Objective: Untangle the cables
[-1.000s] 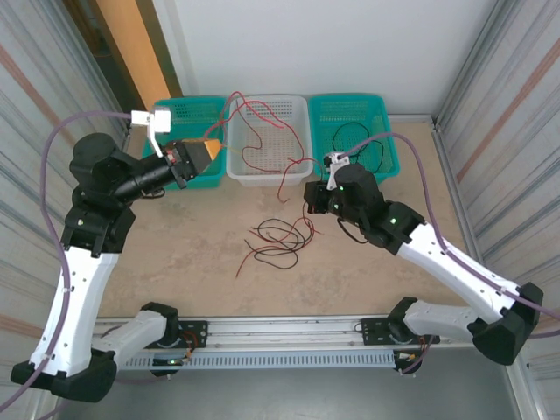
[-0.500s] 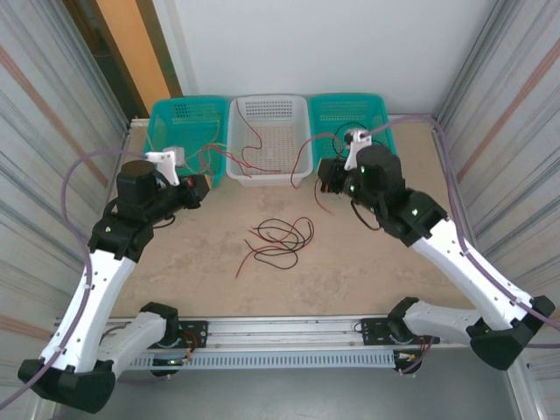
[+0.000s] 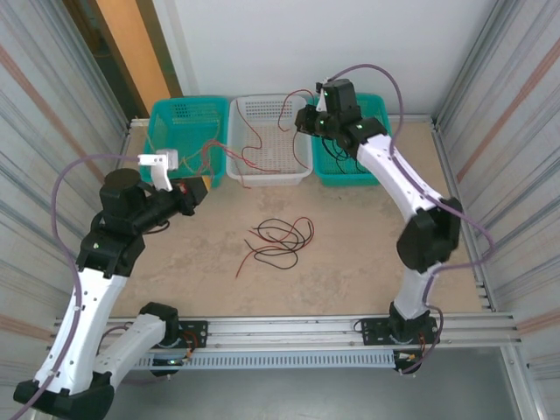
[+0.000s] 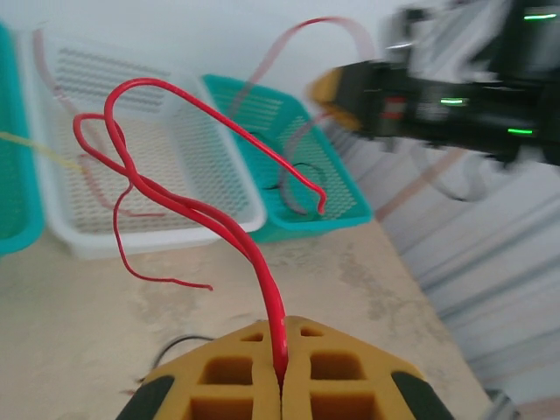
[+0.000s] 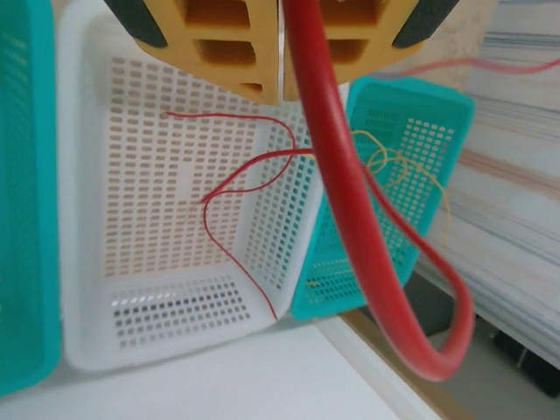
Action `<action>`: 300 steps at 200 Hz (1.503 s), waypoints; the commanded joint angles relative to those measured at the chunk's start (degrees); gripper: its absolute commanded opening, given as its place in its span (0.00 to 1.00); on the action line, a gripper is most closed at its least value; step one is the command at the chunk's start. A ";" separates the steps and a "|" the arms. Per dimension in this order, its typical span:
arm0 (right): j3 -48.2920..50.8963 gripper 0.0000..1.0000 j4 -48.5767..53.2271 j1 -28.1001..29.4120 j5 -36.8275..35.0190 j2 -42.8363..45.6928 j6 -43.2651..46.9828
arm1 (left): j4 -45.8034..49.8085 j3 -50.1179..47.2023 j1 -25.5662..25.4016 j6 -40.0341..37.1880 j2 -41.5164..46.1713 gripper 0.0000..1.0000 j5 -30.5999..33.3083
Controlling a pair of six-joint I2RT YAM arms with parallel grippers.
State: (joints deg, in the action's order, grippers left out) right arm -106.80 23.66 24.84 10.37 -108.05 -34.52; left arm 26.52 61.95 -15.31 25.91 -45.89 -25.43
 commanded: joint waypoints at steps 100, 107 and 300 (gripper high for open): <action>0.01 0.54 1.31 -3.14 7.57 0.19 -1.56 | -9.61 5.54 0.37 1.79 -1.00 0.00 -10.32; 5.38 0.54 0.22 -2.92 6.65 3.84 -1.51 | -9.90 5.26 0.37 1.70 -1.12 0.00 -9.95; 53.89 0.57 8.42 14.31 -17.84 49.23 -8.73 | -35.57 13.89 0.46 6.99 -36.31 0.00 -0.39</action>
State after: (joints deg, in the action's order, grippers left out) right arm -52.97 31.03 38.52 -5.61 -60.31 -41.85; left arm -3.68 71.46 -15.31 30.92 -79.20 -26.89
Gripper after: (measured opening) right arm 0.572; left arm 0.071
